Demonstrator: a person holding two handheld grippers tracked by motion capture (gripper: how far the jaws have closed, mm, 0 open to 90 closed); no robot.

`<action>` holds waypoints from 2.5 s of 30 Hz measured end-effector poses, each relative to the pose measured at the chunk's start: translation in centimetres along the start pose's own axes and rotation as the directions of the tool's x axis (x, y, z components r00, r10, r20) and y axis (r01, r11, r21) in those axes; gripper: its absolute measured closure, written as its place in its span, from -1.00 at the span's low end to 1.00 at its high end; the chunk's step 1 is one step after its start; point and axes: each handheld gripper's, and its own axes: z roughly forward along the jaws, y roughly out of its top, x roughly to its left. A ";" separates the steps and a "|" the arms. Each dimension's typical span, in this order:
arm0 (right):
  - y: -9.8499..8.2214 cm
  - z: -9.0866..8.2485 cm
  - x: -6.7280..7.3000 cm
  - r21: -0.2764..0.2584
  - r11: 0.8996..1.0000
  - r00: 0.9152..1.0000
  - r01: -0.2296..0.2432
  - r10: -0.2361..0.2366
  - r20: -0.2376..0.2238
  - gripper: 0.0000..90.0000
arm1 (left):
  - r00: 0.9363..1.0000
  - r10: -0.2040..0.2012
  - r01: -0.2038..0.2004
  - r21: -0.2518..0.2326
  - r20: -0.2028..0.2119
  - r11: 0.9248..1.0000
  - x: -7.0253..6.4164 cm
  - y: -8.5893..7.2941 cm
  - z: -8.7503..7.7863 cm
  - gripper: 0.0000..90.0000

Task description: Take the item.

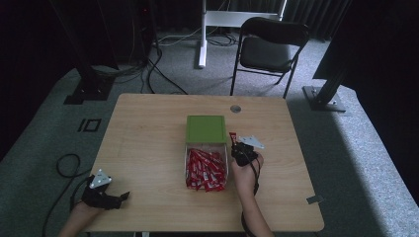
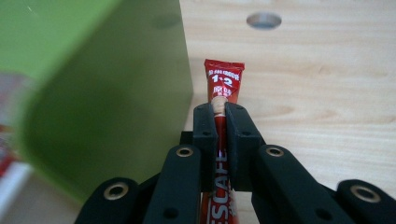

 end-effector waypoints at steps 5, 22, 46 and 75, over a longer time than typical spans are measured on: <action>-0.9 1.1 -0.1 0.023 0.999 1.000 -0.024 0.024 -0.005 0.86 | 1.000 0.000 0.000 0.000 0.000 1.000 0.0 0.0 0.0 -0.98; -2.0 3.3 0.1 0.103 0.994 0.999 -0.024 0.022 0.023 0.85 | 1.000 0.000 0.000 0.000 0.000 1.000 0.0 0.0 0.0 -0.98; -1.1 1.7 -1.8 0.082 0.996 1.000 -0.019 0.019 0.003 0.29 | 1.000 0.000 0.000 0.000 0.000 1.000 0.0 0.0 0.0 -0.98; -2.1 -1.6 -7.0 0.072 0.996 0.997 -0.061 0.058 0.054 -0.47 | 1.000 0.000 0.000 0.000 0.000 1.000 0.0 0.0 0.0 -0.98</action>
